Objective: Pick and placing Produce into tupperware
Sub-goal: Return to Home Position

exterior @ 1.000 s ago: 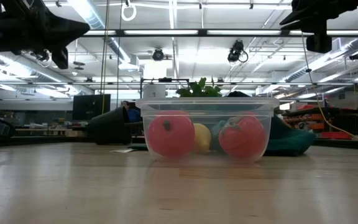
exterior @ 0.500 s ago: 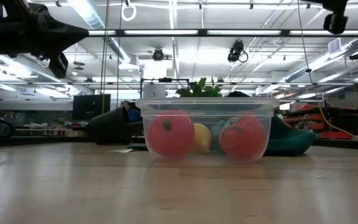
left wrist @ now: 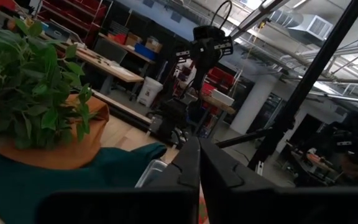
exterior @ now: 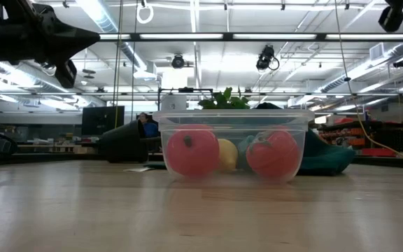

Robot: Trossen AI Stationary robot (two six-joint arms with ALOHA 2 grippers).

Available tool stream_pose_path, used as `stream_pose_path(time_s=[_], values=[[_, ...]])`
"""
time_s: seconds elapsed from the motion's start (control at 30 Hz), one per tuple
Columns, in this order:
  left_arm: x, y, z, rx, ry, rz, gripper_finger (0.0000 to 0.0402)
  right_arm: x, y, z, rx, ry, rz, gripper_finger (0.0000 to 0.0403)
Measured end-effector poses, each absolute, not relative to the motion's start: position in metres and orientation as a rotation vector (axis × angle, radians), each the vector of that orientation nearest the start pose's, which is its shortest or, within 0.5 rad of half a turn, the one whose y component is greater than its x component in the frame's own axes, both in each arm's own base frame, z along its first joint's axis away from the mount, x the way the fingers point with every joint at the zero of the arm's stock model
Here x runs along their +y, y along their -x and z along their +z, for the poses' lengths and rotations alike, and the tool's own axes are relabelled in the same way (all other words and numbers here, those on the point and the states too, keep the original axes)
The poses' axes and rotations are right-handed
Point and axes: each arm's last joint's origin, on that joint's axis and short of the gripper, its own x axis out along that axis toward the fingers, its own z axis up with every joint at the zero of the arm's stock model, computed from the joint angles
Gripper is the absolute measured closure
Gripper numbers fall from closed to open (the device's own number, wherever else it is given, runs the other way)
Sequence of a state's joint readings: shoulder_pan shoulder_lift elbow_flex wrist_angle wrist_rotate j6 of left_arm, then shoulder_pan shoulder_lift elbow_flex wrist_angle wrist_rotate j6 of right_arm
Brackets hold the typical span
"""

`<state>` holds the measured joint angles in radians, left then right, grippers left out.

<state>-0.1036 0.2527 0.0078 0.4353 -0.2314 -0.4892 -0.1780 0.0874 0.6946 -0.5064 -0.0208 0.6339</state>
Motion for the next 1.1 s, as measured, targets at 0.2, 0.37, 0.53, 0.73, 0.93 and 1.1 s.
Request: stream_pose_path(time_s=[0.2,0.37,0.53,0.73,0.93,1.1], values=[[-0.005,-0.111,0.186,-0.214,0.542,0.077,0.0389,-0.003,-0.02,0.303,-0.173,-0.643,-0.11,0.0403],[-0.005,-0.111,0.185,-0.202,0.542,0.081,0.0392,-0.005,-0.031,0.292,-0.158,-0.634,-0.103,0.0403],[-0.005,-0.111,0.184,-0.196,0.57,0.08,0.039,-0.007,-0.046,0.276,-0.156,-0.635,-0.079,0.0403],[-0.005,-0.112,0.182,-0.173,0.59,0.085,0.0393,-0.009,-0.066,0.253,-0.211,-0.636,-0.033,0.0403],[-0.005,-0.112,0.177,-0.126,0.639,0.097,0.0386,-0.012,-0.081,0.22,-0.18,-0.7,-0.029,0.0403],[-0.005,-0.112,0.176,-0.122,0.637,0.097,0.0395,-0.014,-0.092,0.192,-0.211,-0.769,0.001,0.0403]])
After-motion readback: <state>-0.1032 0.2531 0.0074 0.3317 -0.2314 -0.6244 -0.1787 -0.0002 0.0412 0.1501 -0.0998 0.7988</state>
